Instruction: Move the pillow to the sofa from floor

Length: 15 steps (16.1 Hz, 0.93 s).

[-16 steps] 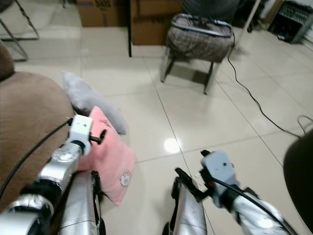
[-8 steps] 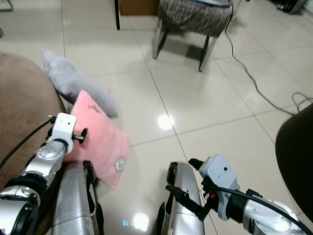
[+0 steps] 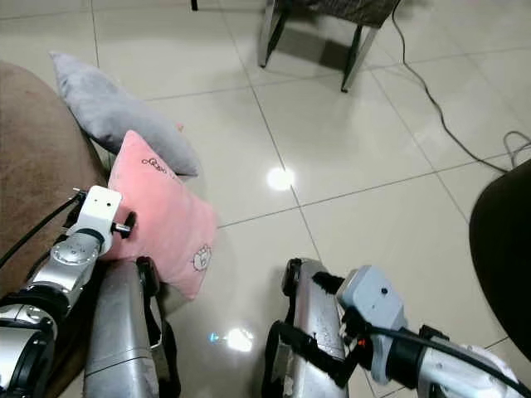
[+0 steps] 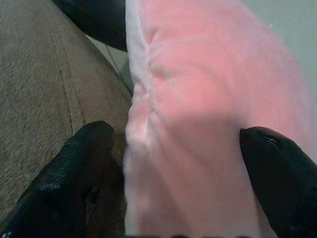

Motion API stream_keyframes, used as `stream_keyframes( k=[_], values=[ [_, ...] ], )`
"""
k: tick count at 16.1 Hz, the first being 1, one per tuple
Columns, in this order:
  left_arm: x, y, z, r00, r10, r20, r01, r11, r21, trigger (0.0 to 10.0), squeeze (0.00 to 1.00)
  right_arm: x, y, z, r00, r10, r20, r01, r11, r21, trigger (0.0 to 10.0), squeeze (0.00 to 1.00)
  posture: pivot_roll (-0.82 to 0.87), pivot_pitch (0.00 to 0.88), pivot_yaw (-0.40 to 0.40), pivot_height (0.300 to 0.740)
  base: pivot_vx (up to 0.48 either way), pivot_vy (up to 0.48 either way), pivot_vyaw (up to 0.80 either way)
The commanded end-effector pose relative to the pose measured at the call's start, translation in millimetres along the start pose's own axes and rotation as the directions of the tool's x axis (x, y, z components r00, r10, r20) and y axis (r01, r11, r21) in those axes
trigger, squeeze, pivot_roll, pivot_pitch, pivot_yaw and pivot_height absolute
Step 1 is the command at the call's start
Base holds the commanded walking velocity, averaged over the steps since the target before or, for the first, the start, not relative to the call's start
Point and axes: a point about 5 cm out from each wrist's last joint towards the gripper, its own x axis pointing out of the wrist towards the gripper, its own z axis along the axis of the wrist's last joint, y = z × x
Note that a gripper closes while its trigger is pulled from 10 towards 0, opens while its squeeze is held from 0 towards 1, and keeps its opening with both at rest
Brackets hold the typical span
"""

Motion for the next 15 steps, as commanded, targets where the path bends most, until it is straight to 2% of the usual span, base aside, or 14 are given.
stream_keyframes(
  k=[1, 2, 3, 4, 5, 8, 12, 15],
  values=[
    [-4.9, 1.8, -19.6, 0.997, -0.002, -0.071, 0.003, 1.0, 0.013, 10.0, 0.0, -4.2, 7.0, 0.7, 1.0, 0.019, -0.005, -0.019, 1.0, 0.014, 10.0, 0.0, -0.13, 0.326, -0.091, 0.501, 0.0, 0.0, 0.0],
    [-5.8, 0.5, -24.0, 0.995, -0.023, -0.099, 0.022, 1.0, -0.013, 10.0, 0.0, -4.6, 9.5, -0.1, 1.0, 0.026, -0.006, -0.026, 0.999, 0.022, 10.0, 0.0, -0.13, 0.327, -0.09, 0.501, 0.0, 0.0, 0.0],
    [-6.2, -0.9, -26.3, 0.993, -0.039, -0.115, 0.037, 0.999, -0.02, 4.7, 0.0, -4.2, 10.1, -1.2, 1.0, 0.03, -0.007, -0.03, 0.999, 0.023, 10.0, 0.0, -0.12, 0.328, -0.088, 0.501, 0.0, 0.0, 0.0],
    [-6.8, -1.7, -28.7, 0.99, -0.045, -0.131, 0.044, 0.999, -0.007, 2.8, 0.0, -2.0, 9.5, -6.1, 0.999, 0.033, -0.01, -0.033, 0.999, 0.026, 10.0, 0.0, -0.12, 0.329, -0.087, 0.501, 0.0, 0.0, 0.0],
    [-7.0, -2.0, -29.6, 0.989, -0.047, -0.138, 0.045, 0.999, -0.017, 0.0, 0.0, 4.7, 8.1, -14.4, 0.999, 0.033, -0.016, -0.032, 0.999, 0.032, 10.0, 0.0, -0.12, 0.331, -0.087, 0.501, 0.0, 0.0, 0.0],
    [-7.8, -5.9, -32.0, 0.987, -0.073, -0.146, 0.072, 0.997, -0.018, 0.0, 0.0, 5.8, 6.6, -16.6, 0.999, 0.032, -0.015, -0.031, 0.999, 0.036, 10.0, 0.0, -0.12, 0.329, -0.088, 0.501, 0.0, 0.0, 0.0],
    [-8.0, -7.1, -32.7, 0.985, -0.084, -0.151, 0.082, 0.996, -0.019, 0.0, 0.0, 2.7, 10.3, -7.6, 0.999, 0.035, 0.004, -0.035, 0.999, 0.021, 10.0, 0.0, -0.12, 0.325, -0.088, 0.501, 0.0, 0.0, 0.0],
    [-8.2, -7.6, -32.9, 0.985, -0.09, -0.149, 0.088, 0.996, -0.022, 0.0, 0.0, 9.4, 8.7, -1.0, 0.999, 0.038, 0.02, -0.039, 0.999, 0.007, 10.0, 0.0, -0.12, 0.326, -0.088, 0.501, 0.0, 0.0, 0.0]
  ],
)
